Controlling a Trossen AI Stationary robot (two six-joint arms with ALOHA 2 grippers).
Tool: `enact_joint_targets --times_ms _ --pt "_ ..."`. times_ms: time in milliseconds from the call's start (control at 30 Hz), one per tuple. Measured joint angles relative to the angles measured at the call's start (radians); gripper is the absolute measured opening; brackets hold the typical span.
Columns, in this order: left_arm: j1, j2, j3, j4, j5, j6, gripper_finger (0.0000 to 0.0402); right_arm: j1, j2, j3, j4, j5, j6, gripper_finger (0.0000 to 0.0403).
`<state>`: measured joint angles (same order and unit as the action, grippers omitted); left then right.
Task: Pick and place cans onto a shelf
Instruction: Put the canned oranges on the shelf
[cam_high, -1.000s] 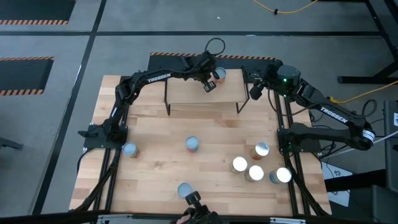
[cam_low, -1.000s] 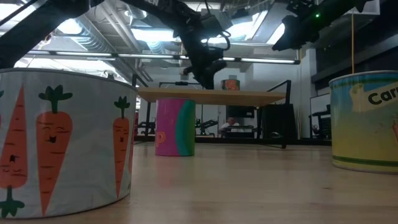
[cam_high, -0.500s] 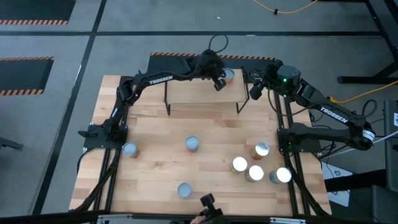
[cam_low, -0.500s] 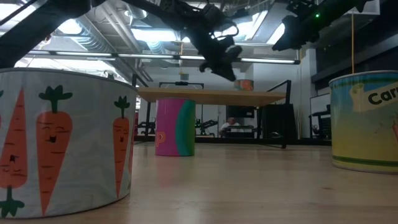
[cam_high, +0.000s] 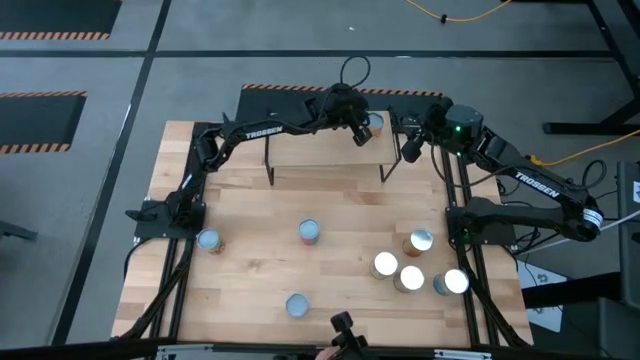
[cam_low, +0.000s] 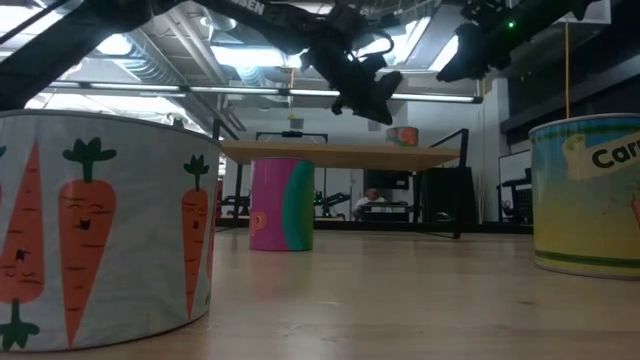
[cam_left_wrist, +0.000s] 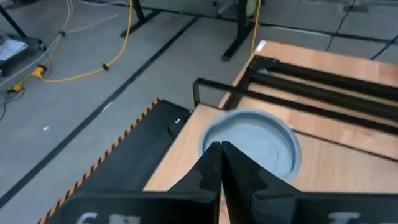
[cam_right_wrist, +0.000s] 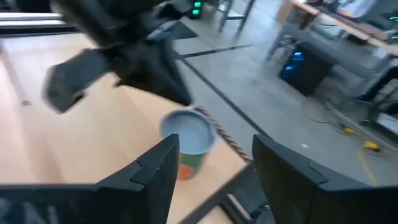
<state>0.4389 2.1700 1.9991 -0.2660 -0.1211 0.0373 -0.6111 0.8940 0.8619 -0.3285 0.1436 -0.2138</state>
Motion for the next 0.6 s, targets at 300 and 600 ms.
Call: enact_joint_targets --times_ms 300,600 --pt "-0.004 -0.105 0.0 -0.078 -0.026 0.078 0.0003 0.0 0.0 0.0 -0.002 -0.171 0.0 0.0208" --pt "-0.045 -0.296 0.003 -0.379 -0.032 0.129 0.0001 0.002 0.045 0.0 -0.003 -0.335 0.034 0.0208"
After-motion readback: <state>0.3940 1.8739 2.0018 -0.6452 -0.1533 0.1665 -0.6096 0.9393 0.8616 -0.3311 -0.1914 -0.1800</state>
